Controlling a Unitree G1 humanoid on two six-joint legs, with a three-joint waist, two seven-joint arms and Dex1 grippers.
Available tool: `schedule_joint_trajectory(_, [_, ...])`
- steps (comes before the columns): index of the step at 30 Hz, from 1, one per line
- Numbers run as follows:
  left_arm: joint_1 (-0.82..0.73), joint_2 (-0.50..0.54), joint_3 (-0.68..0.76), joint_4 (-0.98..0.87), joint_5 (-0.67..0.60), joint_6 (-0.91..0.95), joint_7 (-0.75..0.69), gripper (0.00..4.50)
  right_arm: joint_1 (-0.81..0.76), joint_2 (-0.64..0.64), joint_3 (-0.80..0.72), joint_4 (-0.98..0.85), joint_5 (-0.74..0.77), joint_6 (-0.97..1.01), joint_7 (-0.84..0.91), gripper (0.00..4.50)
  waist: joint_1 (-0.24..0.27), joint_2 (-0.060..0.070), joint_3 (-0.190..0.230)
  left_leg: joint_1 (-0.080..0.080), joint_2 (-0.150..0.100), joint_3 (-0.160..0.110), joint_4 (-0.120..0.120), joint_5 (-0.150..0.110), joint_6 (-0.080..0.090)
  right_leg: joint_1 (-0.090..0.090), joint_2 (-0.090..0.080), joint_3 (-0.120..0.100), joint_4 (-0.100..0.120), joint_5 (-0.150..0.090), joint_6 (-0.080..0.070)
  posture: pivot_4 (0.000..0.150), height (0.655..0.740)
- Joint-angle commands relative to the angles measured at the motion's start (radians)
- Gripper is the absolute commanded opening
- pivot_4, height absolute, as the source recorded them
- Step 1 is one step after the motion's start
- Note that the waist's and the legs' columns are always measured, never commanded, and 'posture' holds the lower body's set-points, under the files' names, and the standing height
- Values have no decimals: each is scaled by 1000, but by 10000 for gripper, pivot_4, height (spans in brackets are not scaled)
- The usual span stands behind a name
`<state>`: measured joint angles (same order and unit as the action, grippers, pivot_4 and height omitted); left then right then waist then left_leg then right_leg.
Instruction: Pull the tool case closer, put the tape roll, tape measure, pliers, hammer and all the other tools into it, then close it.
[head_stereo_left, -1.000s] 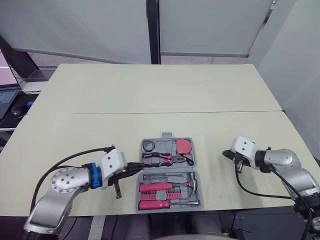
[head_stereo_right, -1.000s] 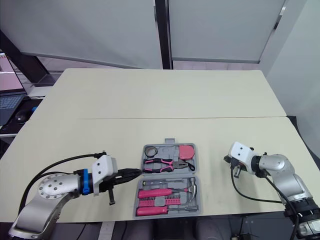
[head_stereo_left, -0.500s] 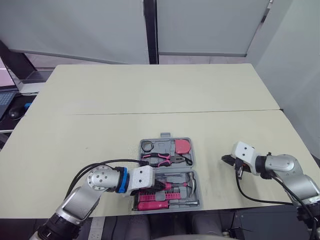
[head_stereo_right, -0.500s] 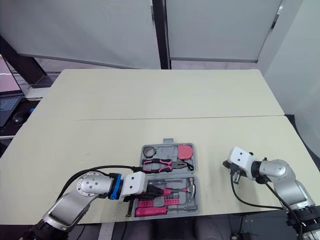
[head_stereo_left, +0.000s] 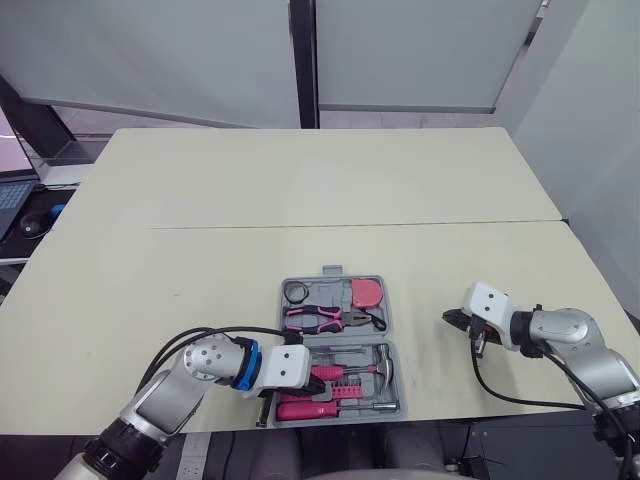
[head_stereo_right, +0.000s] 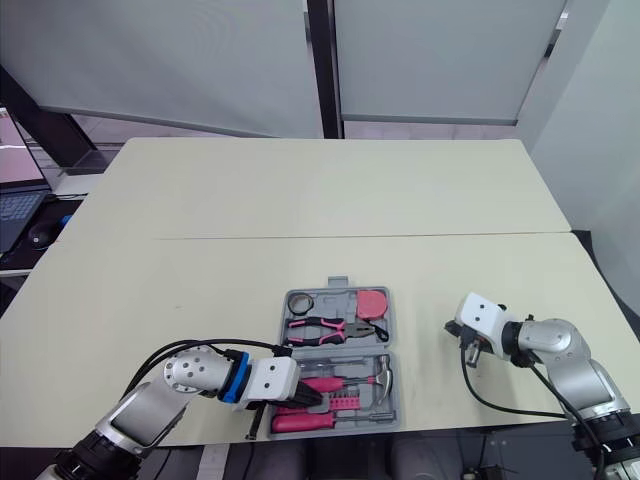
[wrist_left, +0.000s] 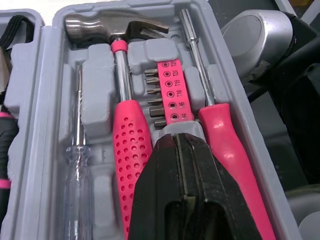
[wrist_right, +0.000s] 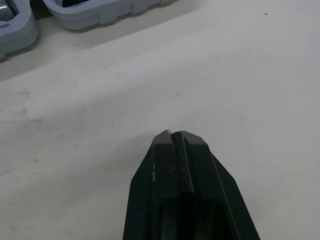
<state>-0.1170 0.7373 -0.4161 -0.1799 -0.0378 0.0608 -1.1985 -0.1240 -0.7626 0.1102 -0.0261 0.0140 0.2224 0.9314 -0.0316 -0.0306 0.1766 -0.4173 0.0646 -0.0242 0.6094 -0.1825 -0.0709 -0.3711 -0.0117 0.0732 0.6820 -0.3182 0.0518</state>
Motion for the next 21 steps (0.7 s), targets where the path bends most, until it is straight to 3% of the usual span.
schedule_joint_trajectory(1, [-6, -6, -22, 7, 18, -3, -6, 175, -5, 1, -11, -23, 6, -12, -9, 0, 0, 0, 0, 0, 0, 0, 0, 0, 0, 0, 0, 0, 0, 0, 0, 1500, 7400])
schedule_joint_trajectory(11, [-1, -5, -35, 15, 42, 13, 1, 175, -19, 20, -23, -31, 38, 20, -20, 0, 0, 0, 0, 0, 0, 0, 0, 0, 0, 0, 0, 0, 0, 0, 0, 1500, 7400])
schedule_joint_trajectory(15, [-1, -8, -38, 24, 46, 19, 2, 175, -62, 48, -36, -88, 137, 280, 1, 0, 0, 1, -1, 1, 0, 0, 0, 0, 0, 1, 0, 0, 0, 0, 0, 1500, 7400])
schedule_joint_trajectory(21, [-8, -10, -37, 41, 48, 16, 0, 0, -217, 89, -65, -144, 338, 689, 4, 14095, -1, 2, -1, 1, 0, -1, 0, 0, 0, 1, 0, 0, 0, 1, 0, 1500, 7400])
